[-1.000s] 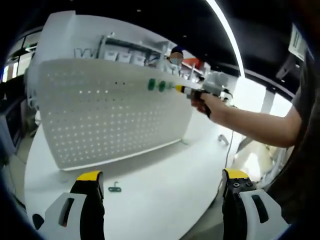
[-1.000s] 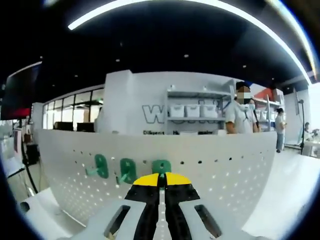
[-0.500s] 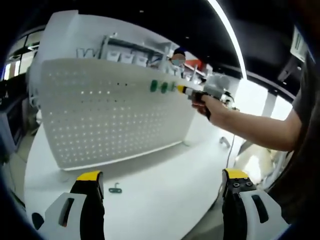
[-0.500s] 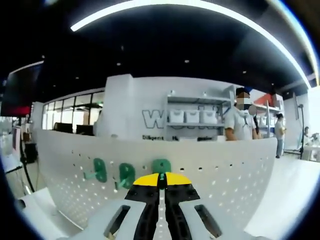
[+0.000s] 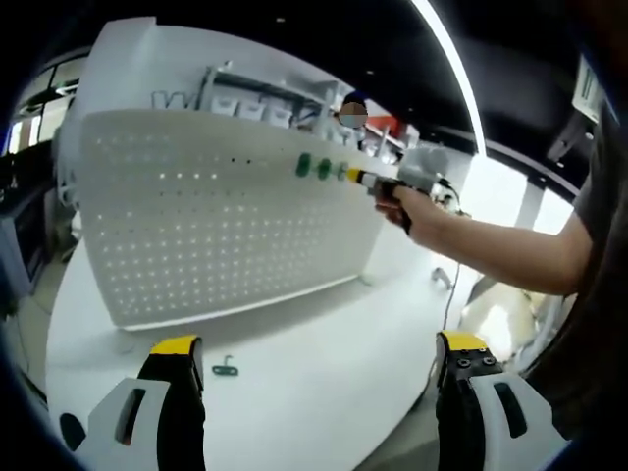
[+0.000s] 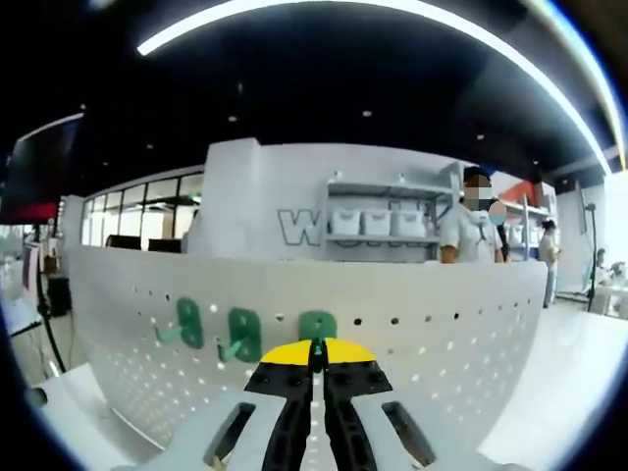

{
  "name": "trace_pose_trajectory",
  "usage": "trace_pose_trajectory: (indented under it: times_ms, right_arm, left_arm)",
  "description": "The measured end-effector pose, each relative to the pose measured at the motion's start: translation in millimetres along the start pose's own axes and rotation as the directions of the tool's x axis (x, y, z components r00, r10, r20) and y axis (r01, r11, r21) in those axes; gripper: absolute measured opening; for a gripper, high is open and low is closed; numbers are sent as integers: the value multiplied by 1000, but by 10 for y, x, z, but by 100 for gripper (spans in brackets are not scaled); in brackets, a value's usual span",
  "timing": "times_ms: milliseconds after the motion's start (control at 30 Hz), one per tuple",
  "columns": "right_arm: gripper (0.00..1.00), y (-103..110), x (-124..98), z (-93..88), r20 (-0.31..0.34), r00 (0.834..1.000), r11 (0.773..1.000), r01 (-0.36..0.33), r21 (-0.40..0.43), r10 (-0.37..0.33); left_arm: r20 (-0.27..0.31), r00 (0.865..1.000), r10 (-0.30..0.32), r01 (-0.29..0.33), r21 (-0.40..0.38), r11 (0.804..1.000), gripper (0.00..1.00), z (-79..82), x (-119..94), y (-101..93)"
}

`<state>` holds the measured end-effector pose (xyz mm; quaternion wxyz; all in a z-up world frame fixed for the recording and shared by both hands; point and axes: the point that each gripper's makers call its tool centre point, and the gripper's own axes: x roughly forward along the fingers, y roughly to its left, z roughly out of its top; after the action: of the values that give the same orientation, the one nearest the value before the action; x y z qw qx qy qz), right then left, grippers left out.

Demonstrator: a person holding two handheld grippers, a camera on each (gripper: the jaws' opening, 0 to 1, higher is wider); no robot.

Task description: Insert the hook assembly into the mounting plate slot until the hook locks in place.

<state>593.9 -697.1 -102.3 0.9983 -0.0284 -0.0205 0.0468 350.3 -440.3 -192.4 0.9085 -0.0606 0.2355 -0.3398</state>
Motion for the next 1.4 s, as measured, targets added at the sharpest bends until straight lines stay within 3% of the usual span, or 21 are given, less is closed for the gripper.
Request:
trace_pose_trajectory:
  times_ms: [433,733,1000,1400]
  right_arm:
    - [1,26,-13,-18,-33,999,998,-21,-65,19]
    - [6,47,-111,45,-27,999,999,-44,13,44]
    - [11,4,-323,234,2,999,999,-47,24,47]
    - [14,43,-778,286,-19,997,997,-75,10,75]
  left_arm:
    - [-13,1000,-17,17,-9,1000,100,-46,27,-36]
    - [8,1000,-6,6,-13,1000,100,-6,-7,-20]
    - [6,1000,-8,8,-1,1000,100,-18,-34,-70]
    - [-11,1000,-5,5,-9,1000,100,-155,-139,-114]
